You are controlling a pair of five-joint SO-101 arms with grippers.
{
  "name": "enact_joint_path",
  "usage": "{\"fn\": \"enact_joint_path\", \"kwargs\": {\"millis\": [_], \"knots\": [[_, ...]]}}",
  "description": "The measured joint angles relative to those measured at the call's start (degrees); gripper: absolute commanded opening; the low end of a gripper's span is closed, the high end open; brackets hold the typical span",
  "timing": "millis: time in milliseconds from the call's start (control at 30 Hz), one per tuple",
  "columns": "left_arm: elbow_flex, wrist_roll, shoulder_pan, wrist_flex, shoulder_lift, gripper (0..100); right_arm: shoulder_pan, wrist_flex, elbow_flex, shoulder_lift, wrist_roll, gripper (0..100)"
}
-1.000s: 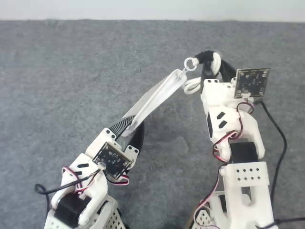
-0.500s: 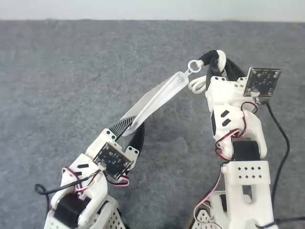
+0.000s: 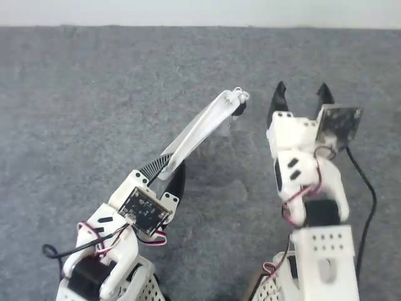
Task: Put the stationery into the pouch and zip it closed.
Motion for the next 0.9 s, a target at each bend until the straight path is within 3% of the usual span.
{"fn": "enact_joint_path", "kwargs": {"millis": [367, 567, 900], "knots": [[-0.18, 0.0, -2.37, 0.0, 0.0, 1, -1.49, -0.53, 7.12, -16.35, 0.7, 14.1], [-0.53, 0.88, -9.49, -2.2, 0.0, 1, -5.8, -0.62, 7.91, -16.44, 0.7, 13.2], [-0.35, 5.71, -24.97, -7.74, 0.09, 1, -5.98, -0.62, 8.26, -16.44, 0.7, 13.2]]}}
